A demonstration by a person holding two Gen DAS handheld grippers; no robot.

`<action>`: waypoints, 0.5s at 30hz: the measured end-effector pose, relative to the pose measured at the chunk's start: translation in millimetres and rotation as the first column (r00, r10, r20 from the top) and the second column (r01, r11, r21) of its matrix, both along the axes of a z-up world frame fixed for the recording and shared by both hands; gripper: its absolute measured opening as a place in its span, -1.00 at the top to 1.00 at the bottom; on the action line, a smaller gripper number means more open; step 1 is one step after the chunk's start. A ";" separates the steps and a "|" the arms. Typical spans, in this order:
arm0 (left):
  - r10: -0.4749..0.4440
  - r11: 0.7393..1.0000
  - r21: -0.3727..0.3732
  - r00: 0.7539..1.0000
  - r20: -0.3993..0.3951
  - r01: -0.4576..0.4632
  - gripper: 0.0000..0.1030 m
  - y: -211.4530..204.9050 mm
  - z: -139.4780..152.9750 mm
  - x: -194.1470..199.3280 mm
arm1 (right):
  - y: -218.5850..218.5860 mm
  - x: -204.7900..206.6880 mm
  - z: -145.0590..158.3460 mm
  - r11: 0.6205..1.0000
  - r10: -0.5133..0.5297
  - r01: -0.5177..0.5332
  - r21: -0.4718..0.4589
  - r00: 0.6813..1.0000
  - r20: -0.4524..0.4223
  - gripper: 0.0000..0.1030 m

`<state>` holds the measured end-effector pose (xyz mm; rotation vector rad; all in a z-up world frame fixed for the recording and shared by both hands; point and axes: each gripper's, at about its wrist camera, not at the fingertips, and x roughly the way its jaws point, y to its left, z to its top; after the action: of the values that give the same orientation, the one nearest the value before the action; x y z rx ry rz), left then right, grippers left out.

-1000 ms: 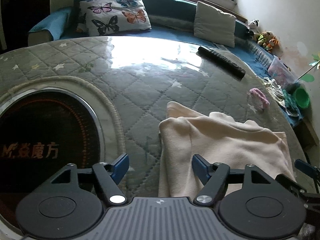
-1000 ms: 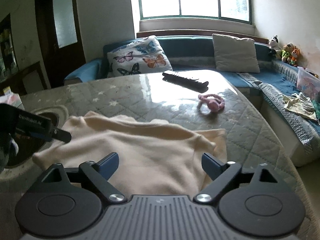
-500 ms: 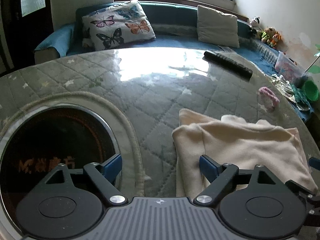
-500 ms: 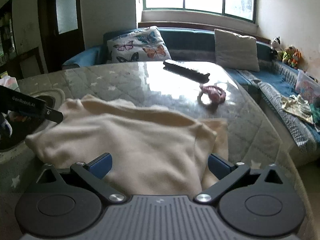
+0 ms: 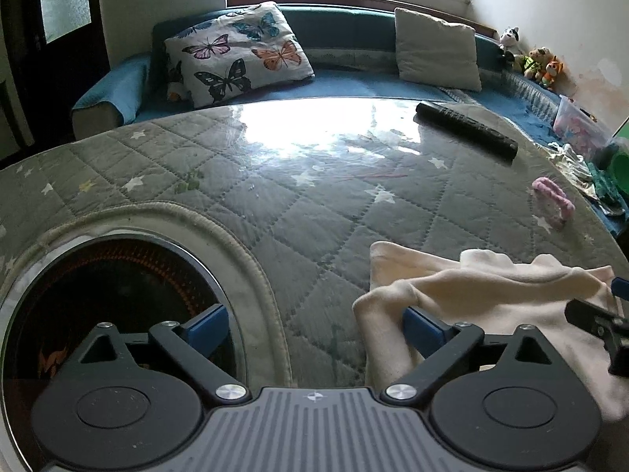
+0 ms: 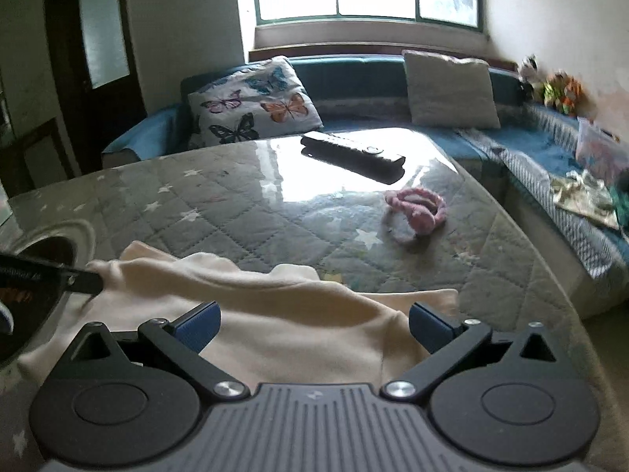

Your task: Fold clothes

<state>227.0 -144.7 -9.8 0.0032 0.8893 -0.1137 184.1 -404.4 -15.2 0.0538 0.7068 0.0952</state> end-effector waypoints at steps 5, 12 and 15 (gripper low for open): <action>-0.006 1.000 0.011 1.000 -0.002 0.006 -0.95 -1.5 -4.6 5.0 | -3.1 17.4 -12.6 0.998 -0.059 0.059 0.000 0.998 -0.034 -1.00; -0.015 1.000 0.019 1.000 0.010 0.015 -1.00 -1.1 -6.3 3.7 | -2.0 22.3 -18.0 0.997 -0.072 0.071 -0.024 0.996 -0.052 -1.00; -0.029 0.999 0.022 0.999 0.029 0.028 -1.00 -1.6 -2.7 -2.1 | -2.0 18.6 -15.6 0.997 -0.070 0.070 -0.021 0.997 -0.045 -1.00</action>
<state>224.9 -146.4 -12.5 0.0379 0.8617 -0.1300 202.7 -406.4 -30.8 0.0619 0.7505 0.0200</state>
